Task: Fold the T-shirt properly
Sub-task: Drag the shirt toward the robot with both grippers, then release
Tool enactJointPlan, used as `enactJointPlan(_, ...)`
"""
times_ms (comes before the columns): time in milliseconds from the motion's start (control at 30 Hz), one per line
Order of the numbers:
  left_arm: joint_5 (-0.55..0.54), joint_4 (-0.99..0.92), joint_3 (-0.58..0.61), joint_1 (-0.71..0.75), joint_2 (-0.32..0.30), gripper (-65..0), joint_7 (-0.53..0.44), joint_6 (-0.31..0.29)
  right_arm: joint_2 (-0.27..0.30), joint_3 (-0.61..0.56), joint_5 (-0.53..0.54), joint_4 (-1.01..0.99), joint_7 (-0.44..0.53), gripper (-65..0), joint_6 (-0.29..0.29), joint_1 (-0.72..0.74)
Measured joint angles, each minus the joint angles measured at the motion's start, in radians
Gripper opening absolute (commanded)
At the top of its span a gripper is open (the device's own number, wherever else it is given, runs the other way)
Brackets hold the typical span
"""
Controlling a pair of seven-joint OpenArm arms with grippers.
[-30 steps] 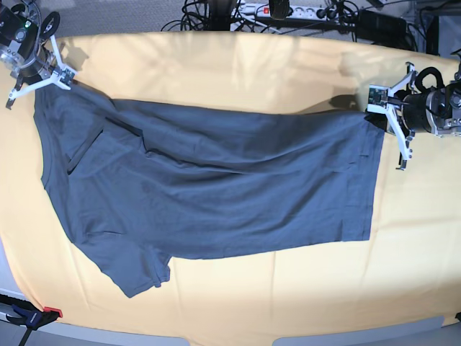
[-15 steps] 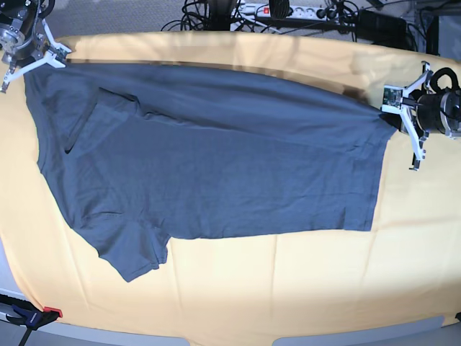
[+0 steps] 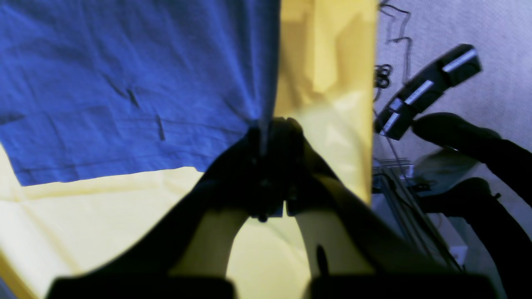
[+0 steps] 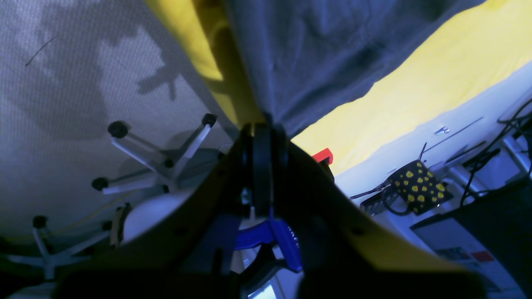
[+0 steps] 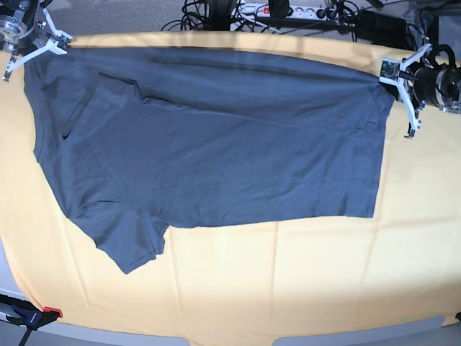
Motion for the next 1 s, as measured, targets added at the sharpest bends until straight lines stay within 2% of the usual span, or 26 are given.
enactJointPlan(200, 0.054, 0.002, 0.0, 0.008, -0.011, -65.0, -0.007, 0.0, 0.0, 0.0, 0.023, 0.0, 0.003, -65.0, 0.03, 0.0)
enactJointPlan(367, -0.047, 0.002, 0.0, 0.008, -0.011, -65.0, -0.008, 0.0, 0.0, 0.0, 0.053, 0.0, 0.016, -65.0, 0.038, 0.0)
enactJointPlan(467, -0.068, 0.002, 0.0, 0.008, -0.014, -65.0, -0.003, 0.0, 0.0, 0.0, 0.052, 0.0, 0.018, -65.0, 0.048, 0.0)
enactJointPlan(533, -0.068, 0.002, 0.0, 0.008, -0.014, -64.3, -0.003, 0.0, 0.0, 0.0, 0.055, 0.0, 0.018, -64.7, 0.018, 0.0)
enactJointPlan(600, -0.072, 0.002, 0.0, 0.008, -0.013, -52.6, 0.023, 0.0, 0.0, 0.0, 0.056, 0.0, 0.018, -53.3, 0.003, 0.0)
enactJointPlan(667, -0.071, 0.002, 0.0, 0.008, -0.014, -40.1, 0.082, 0.0, 0.0, 0.0, 0.061, 0.0, 0.013, -42.9, 0.035, 0.0)
enactJointPlan(700, -0.078, 0.001, 0.0, 0.008, -0.015, -36.1, 0.103, 0.0, 0.0, 0.0, 0.064, 0.0, 0.01, -38.7, 0.039, 0.0)
enactJointPlan(767, -0.114, 0.001, 0.0, 0.008, -0.017, -33.9, 0.14, 0.0, 0.0, 0.0, 0.063, 0.0, 0.01, -34.0, 0.042, 0.0)
enactJointPlan(867, -0.138, 0.001, 0.0, 0.008, -0.017, -33.9, 0.2, 0.0, 0.0, 0.0, 0.063, 0.0, 0.006, -33.5, 0.063, 0.0)
enactJointPlan(1000, -0.149, 0.004, 0.0, 0.009, -0.016, -34.0, 0.214, 0.0, 0.0, 0.0, 0.063, 0.0, -0.012, -33.5, 0.094, 0.0)
